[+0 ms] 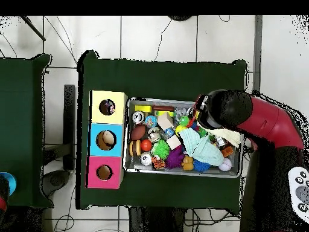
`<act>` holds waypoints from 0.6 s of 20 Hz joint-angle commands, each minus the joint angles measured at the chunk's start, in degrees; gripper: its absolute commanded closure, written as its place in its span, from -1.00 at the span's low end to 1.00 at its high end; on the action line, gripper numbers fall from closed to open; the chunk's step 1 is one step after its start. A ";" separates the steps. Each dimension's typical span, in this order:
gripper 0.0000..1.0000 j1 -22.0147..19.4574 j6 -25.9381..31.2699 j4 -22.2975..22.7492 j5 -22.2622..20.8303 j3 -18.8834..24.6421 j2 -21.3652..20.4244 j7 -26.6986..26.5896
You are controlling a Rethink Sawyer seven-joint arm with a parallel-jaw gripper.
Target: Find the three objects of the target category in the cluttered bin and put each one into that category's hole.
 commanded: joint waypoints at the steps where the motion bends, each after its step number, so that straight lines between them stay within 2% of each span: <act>1: 1.00 -6.54 -2.05 6.34 -4.04 9.13 -3.37 -17.69; 12: 1.00 -11.84 -5.47 11.23 -7.89 12.76 -3.68 -14.69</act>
